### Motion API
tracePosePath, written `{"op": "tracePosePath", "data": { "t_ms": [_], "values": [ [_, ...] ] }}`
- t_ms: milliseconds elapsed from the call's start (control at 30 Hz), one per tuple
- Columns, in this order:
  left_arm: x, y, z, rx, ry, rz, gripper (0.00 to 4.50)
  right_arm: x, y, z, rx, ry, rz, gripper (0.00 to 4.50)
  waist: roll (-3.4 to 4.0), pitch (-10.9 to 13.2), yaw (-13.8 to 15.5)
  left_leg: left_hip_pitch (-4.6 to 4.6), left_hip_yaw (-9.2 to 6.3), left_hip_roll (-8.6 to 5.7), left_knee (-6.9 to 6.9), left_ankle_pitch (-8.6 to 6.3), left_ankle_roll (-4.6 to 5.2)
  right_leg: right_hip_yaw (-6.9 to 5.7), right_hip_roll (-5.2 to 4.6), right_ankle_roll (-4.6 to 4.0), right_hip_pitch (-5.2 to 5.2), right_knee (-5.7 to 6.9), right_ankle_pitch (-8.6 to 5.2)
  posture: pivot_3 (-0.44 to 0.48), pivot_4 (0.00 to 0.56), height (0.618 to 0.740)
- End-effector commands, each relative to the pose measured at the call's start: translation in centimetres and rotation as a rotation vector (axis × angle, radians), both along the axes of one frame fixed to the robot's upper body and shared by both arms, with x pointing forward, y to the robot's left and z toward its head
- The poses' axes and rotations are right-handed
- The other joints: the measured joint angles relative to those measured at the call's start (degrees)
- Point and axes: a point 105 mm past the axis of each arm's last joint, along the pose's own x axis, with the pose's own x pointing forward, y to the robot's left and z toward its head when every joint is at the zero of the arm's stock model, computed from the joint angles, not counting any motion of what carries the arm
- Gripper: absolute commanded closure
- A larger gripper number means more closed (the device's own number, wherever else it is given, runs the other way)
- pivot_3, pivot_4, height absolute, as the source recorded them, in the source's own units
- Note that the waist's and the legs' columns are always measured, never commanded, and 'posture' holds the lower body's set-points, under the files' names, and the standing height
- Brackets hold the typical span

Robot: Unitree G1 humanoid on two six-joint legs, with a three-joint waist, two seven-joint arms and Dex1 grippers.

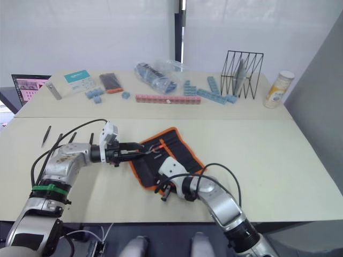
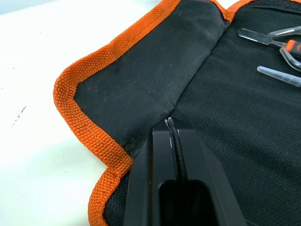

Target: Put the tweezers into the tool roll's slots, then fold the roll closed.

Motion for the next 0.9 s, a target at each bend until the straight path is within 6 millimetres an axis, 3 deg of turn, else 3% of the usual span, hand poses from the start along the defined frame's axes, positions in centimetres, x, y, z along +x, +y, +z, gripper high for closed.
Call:
{"op": "tracePosePath", "data": {
  "t_ms": [33, 133, 367, 467, 700, 900],
  "values": [
    [0.1, -0.1, 0.2, 0.007, -0.037, 0.028, 3.44, -0.3, -0.8, -1.9, -0.062, 0.049, -0.007, 4.5, 0.0, 0.0, 0.05, 0.0, 0.0, 0.0, 0.0, 0.0, 0.0, 0.0, 0.0, 0.0, 0.0, 0.0, 0.0, 0.0, 0.15, 0.737],
    [-0.3, -0.1, -1.5, 0.068, -0.024, 0.026, 4.45, -0.3, -0.9, -1.9, -0.065, 0.047, -0.008, 4.5, 0.0, 0.0, 0.11, -0.01, 0.0, -0.01, 0.01, 0.0, 0.0, 0.0, 0.0, 0.0, 0.01, -0.02, 0.0, 0.0, 0.15, 0.737],
    [-0.6, -0.1, -4.8, 0.163, 0.008, 0.036, 4.48, -0.3, -1.1, -1.5, -0.068, 0.039, -0.008, 4.5, 0.02, -0.08, 0.31, 0.0, 0.0, -0.01, 0.02, 0.0, 0.0, 0.0, 0.0, 0.0, 0.06, -0.06, 0.0, 0.0, 0.15, 0.737],
    [-1.0, -0.1, -5.8, 0.193, 0.019, 0.023, 4.48, -0.2, -0.8, -0.4, -0.03, 0.031, -0.001, 4.5, 0.04, -0.11, 0.44, 0.23, 0.0, -0.02, -0.02, -0.01, -0.01, -0.01, -0.01, -0.01, 0.36, -0.17, -0.01, 0.0, 0.15, 0.737],
    [-1.9, 1.1, -6.5, 0.205, 0.039, 0.012, 4.48, 1.3, 2.1, 5.4, 0.228, -0.022, 0.026, 4.5, 0.05, -0.12, -0.25, 0.44, 0.0, 0.02, -0.09, -0.02, -0.02, -0.01, 0.0, -0.03, 0.59, -0.3, -0.03, 0.0, 0.15, 0.737],
    [-1.4, 1.4, -6.1, 0.196, 0.02, 0.041, 4.48, 2.6, 4.0, 3.4, 0.201, 0.0, 0.012, 4.5, 0.07, -0.13, -0.01, 0.62, 0.0, 0.03, -0.28, -0.02, -0.02, -0.03, 0.0, -0.1, 0.64, -0.28, -0.08, 0.0, 0.15, 0.737]
  ]
}}
